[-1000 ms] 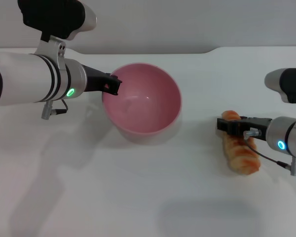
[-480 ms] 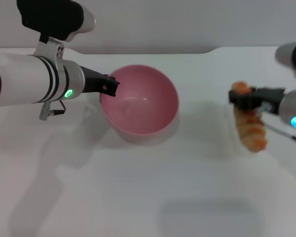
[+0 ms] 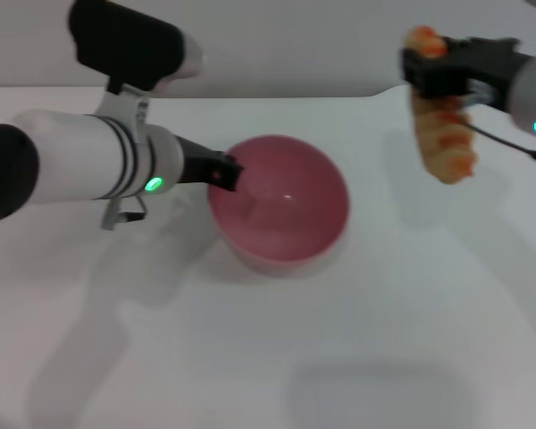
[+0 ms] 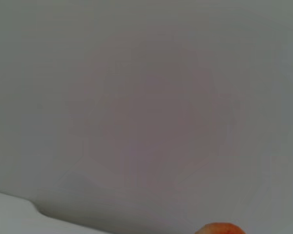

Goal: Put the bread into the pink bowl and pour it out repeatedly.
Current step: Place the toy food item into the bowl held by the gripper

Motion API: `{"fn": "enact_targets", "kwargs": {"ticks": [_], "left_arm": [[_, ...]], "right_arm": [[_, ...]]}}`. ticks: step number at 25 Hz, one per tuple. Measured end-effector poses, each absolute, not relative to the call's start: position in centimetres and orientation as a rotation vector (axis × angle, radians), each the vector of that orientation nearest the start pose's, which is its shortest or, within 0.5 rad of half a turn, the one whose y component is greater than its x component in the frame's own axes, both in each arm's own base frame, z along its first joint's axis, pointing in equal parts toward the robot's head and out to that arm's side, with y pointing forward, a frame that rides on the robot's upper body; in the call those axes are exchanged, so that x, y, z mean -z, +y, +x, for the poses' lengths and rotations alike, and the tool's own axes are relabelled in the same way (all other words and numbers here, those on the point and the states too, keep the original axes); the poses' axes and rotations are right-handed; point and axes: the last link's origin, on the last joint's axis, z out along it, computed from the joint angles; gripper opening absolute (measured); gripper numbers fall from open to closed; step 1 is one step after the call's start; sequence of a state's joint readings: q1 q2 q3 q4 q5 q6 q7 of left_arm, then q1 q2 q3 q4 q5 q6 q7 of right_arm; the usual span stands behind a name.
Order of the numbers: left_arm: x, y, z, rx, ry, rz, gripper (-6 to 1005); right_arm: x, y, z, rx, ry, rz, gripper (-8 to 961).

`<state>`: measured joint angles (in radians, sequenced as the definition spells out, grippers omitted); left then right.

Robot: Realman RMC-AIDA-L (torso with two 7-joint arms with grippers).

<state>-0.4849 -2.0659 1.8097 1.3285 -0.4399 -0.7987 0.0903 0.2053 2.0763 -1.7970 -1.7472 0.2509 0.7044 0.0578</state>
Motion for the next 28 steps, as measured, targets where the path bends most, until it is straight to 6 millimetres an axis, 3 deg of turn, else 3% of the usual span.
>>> {"fn": "enact_targets", "kwargs": {"ticks": [4, 9, 18, 24, 27, 28], "left_arm": [[6.3, 37.8, -14.5, 0.054, -0.859, -2.297, 49], [6.3, 37.9, -13.9, 0.081, -0.853, -2.307, 49], [5.9, 38.3, -13.5, 0.09, -0.831, -2.301, 49], [5.8, 38.7, -13.5, 0.088, -0.821, -2.295, 49], [5.5, 39.0, -13.7, 0.086, -0.803, -2.288, 49], [5.5, 39.2, -13.9, 0.081, -0.783, -2.289, 49]], "right_arm": [[0.7, 35.7, 11.8, -0.368, 0.75, -2.076, 394], [3.1, 35.6, 10.9, -0.363, 0.738, -2.145, 373], [3.9, 35.1, 10.7, -0.372, 0.666, -2.163, 309], [3.4, 35.2, 11.0, -0.414, 0.631, -2.128, 502], [2.9, 35.3, 11.3, -0.437, 0.643, -2.102, 741], [2.4, 35.3, 11.4, -0.457, 0.645, -2.084, 743]]}}
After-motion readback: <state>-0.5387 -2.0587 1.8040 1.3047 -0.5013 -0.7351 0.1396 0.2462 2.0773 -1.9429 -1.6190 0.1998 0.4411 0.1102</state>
